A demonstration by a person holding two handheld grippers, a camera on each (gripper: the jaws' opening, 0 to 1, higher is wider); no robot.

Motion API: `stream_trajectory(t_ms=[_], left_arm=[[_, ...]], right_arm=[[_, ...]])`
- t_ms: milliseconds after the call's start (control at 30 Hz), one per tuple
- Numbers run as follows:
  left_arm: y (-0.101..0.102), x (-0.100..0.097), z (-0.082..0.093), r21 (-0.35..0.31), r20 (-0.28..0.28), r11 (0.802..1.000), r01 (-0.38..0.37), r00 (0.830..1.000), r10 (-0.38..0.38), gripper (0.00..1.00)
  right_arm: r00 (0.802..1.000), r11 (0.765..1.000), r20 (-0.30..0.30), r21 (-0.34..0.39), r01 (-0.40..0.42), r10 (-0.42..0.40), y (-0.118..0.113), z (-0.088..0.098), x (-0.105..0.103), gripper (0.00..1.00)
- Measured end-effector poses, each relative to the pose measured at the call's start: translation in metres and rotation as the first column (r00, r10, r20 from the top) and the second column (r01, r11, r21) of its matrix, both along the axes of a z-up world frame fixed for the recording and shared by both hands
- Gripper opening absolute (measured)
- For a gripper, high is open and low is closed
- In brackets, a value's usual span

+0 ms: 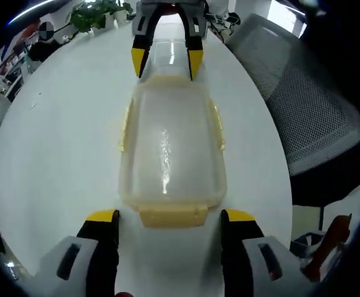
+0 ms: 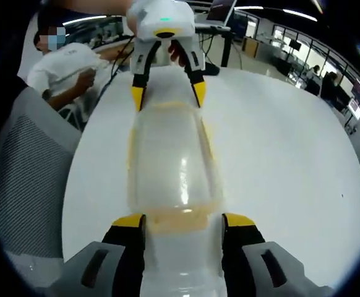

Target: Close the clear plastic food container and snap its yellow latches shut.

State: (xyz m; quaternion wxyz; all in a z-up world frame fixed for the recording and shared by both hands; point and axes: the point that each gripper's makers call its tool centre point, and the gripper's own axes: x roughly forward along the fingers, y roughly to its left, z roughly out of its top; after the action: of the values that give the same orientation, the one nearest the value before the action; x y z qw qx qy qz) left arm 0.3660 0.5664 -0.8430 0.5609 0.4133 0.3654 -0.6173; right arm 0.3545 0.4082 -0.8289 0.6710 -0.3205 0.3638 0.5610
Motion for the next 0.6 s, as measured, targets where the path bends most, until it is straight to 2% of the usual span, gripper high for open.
stream_trajectory(t_ms=[300, 433, 600], left_arm=[[0.0, 0.001, 0.002, 0.002, 0.0, 1.0, 0.005, 1.0, -0.005, 0.66], [-0.002, -0.001, 0.002, 0.003, 0.0, 1.0, 0.016, 1.0, -0.016, 0.63], [-0.004, -0.003, 0.003, -0.008, -0.003, 1.0, 0.016, 1.0, -0.016, 0.56]], right_arm=[[1.0, 1.0, -0.023, -0.004, -0.018, 0.018, 0.001, 0.0, 0.0, 0.46], [0.997, 0.995, -0.013, -0.063, -0.076, 0.075, -0.005, -0.007, -0.004, 0.42], [0.997, 0.994, -0.026, -0.08, -0.074, 0.072, -0.002, -0.011, -0.006, 0.4]])
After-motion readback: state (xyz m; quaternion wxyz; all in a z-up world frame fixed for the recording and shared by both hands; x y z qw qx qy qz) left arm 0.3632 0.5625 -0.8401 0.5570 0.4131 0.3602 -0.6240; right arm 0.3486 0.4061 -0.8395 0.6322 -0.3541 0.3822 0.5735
